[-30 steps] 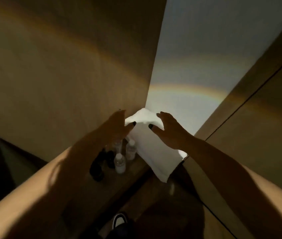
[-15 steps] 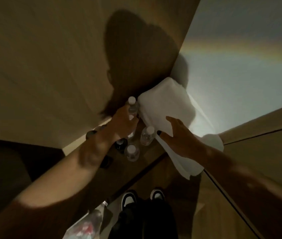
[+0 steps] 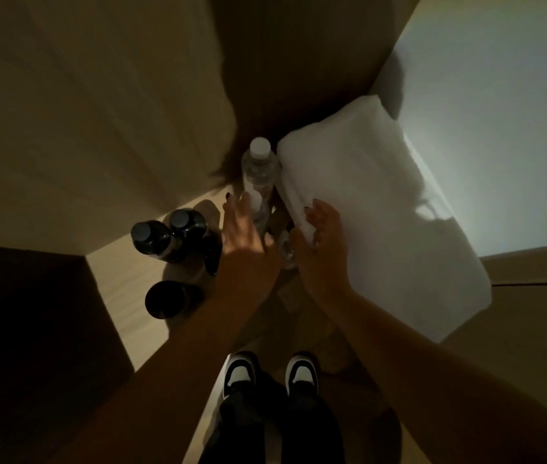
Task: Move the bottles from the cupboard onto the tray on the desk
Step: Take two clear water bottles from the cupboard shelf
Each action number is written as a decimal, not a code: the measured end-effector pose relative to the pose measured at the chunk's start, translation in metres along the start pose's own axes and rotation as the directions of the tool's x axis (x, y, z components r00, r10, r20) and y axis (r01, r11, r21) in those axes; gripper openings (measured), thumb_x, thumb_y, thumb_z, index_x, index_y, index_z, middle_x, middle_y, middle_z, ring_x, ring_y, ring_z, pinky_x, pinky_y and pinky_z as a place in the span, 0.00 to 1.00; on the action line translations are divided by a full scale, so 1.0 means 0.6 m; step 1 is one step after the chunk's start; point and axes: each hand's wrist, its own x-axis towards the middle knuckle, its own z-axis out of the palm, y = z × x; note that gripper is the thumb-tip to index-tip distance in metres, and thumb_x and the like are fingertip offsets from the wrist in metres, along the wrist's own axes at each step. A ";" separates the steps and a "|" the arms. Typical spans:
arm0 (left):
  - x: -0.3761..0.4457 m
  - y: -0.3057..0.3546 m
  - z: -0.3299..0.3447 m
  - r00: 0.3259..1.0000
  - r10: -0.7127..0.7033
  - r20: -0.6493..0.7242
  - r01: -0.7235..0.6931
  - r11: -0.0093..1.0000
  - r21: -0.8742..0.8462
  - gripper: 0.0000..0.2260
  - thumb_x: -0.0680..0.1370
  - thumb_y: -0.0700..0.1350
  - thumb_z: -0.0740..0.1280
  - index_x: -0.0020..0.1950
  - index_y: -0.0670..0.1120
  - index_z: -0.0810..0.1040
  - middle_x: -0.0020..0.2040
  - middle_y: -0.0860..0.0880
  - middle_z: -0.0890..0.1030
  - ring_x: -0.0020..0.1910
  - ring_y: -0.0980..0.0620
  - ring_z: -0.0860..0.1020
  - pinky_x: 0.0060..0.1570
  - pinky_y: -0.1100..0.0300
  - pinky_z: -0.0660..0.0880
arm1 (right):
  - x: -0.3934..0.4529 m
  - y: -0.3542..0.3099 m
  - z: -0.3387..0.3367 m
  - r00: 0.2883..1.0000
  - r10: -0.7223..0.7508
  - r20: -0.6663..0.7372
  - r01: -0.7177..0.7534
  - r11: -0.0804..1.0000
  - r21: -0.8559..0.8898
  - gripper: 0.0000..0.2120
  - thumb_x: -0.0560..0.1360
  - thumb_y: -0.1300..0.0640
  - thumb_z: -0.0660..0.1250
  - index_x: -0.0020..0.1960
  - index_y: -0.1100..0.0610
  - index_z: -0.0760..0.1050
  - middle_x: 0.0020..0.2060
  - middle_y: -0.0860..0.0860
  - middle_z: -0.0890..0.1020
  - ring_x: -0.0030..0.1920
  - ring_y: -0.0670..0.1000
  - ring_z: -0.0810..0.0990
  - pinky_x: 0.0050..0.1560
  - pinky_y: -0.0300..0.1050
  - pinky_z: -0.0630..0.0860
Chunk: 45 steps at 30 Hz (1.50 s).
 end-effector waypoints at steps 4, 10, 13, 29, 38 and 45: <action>-0.004 -0.010 0.016 0.996 0.086 -0.016 -0.085 0.995 0.053 0.30 0.79 0.37 0.61 0.78 0.40 0.52 0.78 0.39 0.53 0.77 0.40 0.55 0.73 0.50 0.55 | 0.018 0.018 0.013 0.998 -0.034 0.047 0.035 0.999 -0.013 0.09 0.77 0.57 0.67 0.56 0.50 0.73 0.40 0.42 0.78 0.39 0.36 0.78 0.37 0.31 0.77; -0.004 -0.015 0.012 0.996 0.036 -0.078 -0.039 0.999 -0.030 0.27 0.81 0.36 0.58 0.78 0.46 0.54 0.77 0.43 0.60 0.63 0.66 0.65 0.46 0.89 0.54 | 0.021 0.047 0.024 0.994 -0.093 0.055 0.097 0.993 -0.071 0.09 0.73 0.56 0.70 0.52 0.53 0.76 0.46 0.48 0.80 0.48 0.49 0.80 0.50 0.49 0.79; -0.005 -0.020 0.007 0.995 0.037 -0.092 -0.045 0.995 -0.086 0.28 0.80 0.34 0.59 0.78 0.44 0.54 0.75 0.39 0.63 0.59 0.69 0.67 0.47 0.88 0.58 | 0.024 0.040 0.028 0.993 -0.108 0.044 0.109 0.993 -0.034 0.07 0.72 0.53 0.70 0.48 0.54 0.75 0.43 0.50 0.80 0.45 0.52 0.80 0.47 0.49 0.79; -0.008 0.050 -0.071 0.949 0.217 -0.230 -0.250 0.961 -0.122 0.17 0.80 0.44 0.58 0.66 0.38 0.74 0.64 0.40 0.76 0.62 0.50 0.74 0.62 0.68 0.68 | 0.031 -0.193 -0.120 0.983 -0.140 -0.119 0.158 0.975 0.157 0.03 0.74 0.58 0.71 0.41 0.53 0.79 0.37 0.48 0.85 0.39 0.46 0.84 0.40 0.43 0.82; 0.053 0.061 -0.110 0.698 0.710 -0.094 -0.713 0.701 -0.003 0.13 0.81 0.43 0.63 0.51 0.31 0.75 0.32 0.39 0.79 0.27 0.49 0.75 0.27 0.62 0.70 | 0.026 -0.283 -0.147 0.995 0.067 -0.070 -0.034 0.921 0.388 0.08 0.77 0.52 0.66 0.44 0.55 0.81 0.39 0.48 0.86 0.40 0.45 0.85 0.38 0.44 0.82; 0.033 0.067 -0.130 0.921 -0.007 0.389 0.258 0.759 -0.598 0.16 0.83 0.51 0.52 0.40 0.49 0.70 0.25 0.56 0.78 0.25 0.69 0.75 0.30 0.77 0.71 | 0.031 -0.303 -0.088 0.983 0.119 0.142 -0.160 0.934 0.320 0.13 0.74 0.48 0.70 0.49 0.58 0.80 0.35 0.46 0.85 0.33 0.42 0.83 0.31 0.36 0.78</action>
